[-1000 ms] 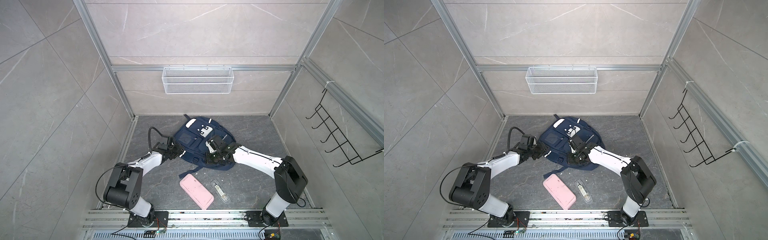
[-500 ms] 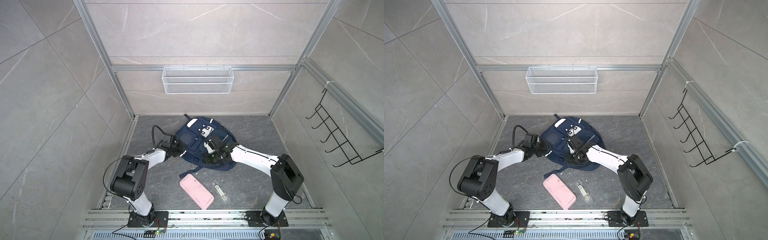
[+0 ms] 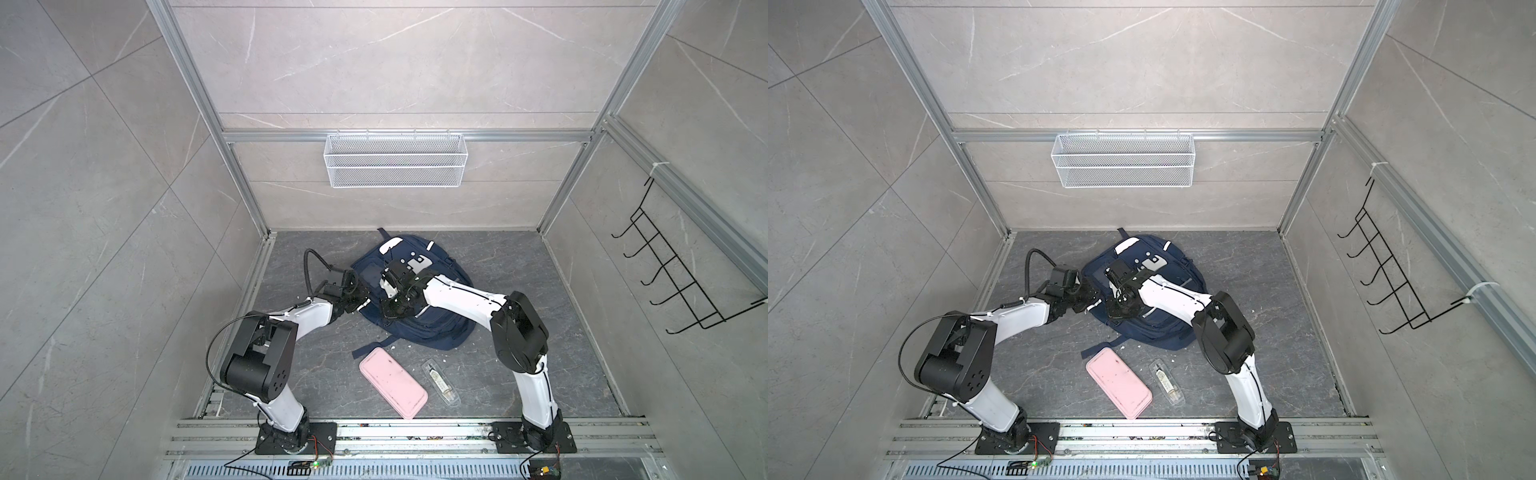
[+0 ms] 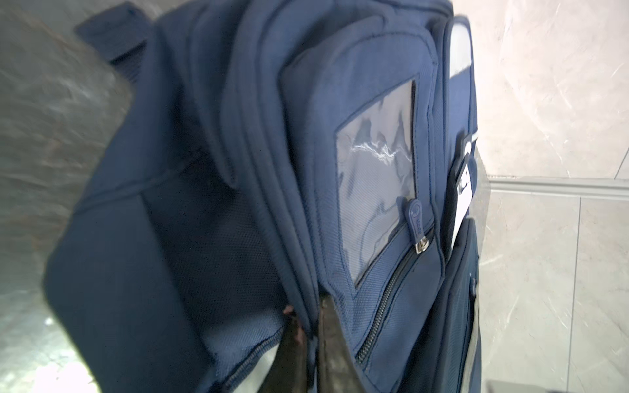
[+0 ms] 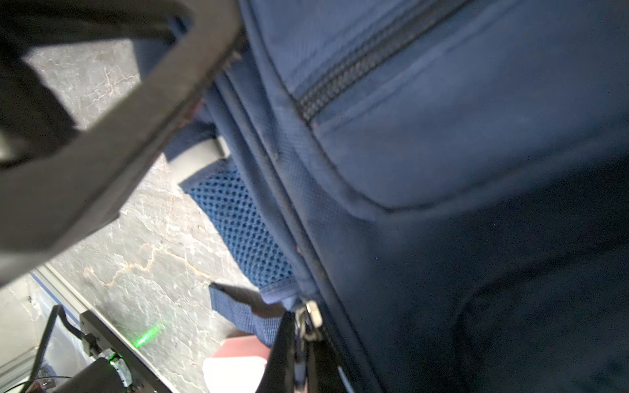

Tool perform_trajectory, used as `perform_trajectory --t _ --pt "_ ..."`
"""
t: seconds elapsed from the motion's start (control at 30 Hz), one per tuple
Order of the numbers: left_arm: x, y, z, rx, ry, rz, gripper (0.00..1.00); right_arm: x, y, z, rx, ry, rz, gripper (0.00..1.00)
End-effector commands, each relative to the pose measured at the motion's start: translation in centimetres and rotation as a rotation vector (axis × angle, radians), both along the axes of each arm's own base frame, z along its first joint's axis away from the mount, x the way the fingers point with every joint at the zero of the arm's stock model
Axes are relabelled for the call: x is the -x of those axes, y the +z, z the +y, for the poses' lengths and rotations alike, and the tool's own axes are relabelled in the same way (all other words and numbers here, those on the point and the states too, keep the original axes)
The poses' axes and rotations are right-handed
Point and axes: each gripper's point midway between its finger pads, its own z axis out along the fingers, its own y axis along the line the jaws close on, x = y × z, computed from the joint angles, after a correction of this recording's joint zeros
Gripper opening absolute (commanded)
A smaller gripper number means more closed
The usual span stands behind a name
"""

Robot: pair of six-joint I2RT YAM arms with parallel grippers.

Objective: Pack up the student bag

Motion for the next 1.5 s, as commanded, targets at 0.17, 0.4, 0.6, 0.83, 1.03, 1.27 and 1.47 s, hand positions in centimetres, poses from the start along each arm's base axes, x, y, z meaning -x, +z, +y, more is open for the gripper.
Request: perform_trajectory --t 0.17,0.4,0.6,0.83,1.03,1.27,1.47 --pt "0.5 2.1 1.6 0.031 -0.005 -0.034 0.00 1.0 3.6 0.0 -0.085 0.036 -0.121 0.47" --pt "-2.5 2.3 1.8 0.021 -0.040 -0.031 0.00 3.8 5.7 -5.8 -0.029 0.003 -0.215 0.56" --pt "-3.8 1.9 3.3 0.006 0.000 -0.024 0.00 6.2 5.5 -11.5 0.077 -0.052 -0.273 0.57" --pt "-4.3 2.8 2.6 0.014 -0.063 -0.040 0.33 9.0 4.7 -12.2 -0.026 -0.009 -0.257 0.57" --pt "-0.3 5.7 3.5 -0.015 -0.067 -0.082 0.53 10.8 4.3 -11.4 -0.102 0.054 -0.212 0.58" --pt "7.4 6.9 2.4 -0.120 -0.148 -0.065 0.57 13.1 2.7 -9.0 -0.213 0.167 -0.109 0.59" --pt "14.1 6.3 1.1 -0.132 -0.223 -0.024 0.71 15.3 2.4 -6.7 -0.355 0.270 -0.026 0.61"
